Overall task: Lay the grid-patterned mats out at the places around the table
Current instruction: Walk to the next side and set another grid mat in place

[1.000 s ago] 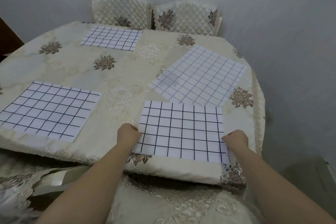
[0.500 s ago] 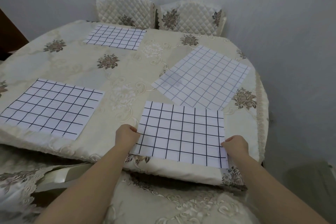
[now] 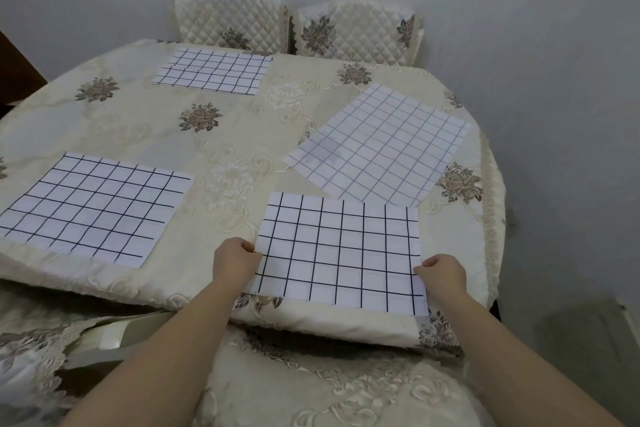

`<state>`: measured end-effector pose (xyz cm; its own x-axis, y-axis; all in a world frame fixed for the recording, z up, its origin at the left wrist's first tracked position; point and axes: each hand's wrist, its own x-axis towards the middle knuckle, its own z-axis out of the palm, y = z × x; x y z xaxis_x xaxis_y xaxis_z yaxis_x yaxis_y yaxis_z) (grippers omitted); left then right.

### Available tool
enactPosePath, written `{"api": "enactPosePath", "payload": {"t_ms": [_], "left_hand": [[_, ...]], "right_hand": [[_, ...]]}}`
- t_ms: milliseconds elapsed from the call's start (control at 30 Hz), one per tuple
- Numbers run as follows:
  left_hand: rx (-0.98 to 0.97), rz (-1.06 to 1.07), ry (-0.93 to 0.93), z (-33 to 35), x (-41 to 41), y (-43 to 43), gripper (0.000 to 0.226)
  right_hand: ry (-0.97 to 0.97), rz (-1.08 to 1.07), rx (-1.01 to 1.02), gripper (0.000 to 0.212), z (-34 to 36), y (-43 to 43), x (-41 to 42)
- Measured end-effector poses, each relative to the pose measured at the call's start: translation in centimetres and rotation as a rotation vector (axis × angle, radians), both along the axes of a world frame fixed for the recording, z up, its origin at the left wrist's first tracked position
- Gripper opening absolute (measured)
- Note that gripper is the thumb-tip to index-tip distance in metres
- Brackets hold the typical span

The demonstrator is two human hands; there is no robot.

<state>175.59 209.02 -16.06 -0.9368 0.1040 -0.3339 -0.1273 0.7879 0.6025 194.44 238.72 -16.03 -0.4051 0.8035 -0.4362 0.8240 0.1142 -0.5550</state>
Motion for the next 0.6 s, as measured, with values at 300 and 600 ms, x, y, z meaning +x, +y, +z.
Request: {"api": "enactPosePath", "payload": {"t_ms": [300,600], "left_hand": [[0.167,0.159,0.026,1.1,0.3,0.4,0.022],[0.559,0.107,-0.209,3.4,4.0,6.0,0.027]], "right_hand": [[0.146,-0.124,-0.058,0.021,1.4,-0.5,0.1],[0.588,-0.284,-0.517,0.021,3.9,-5.9,-2.8]]}}
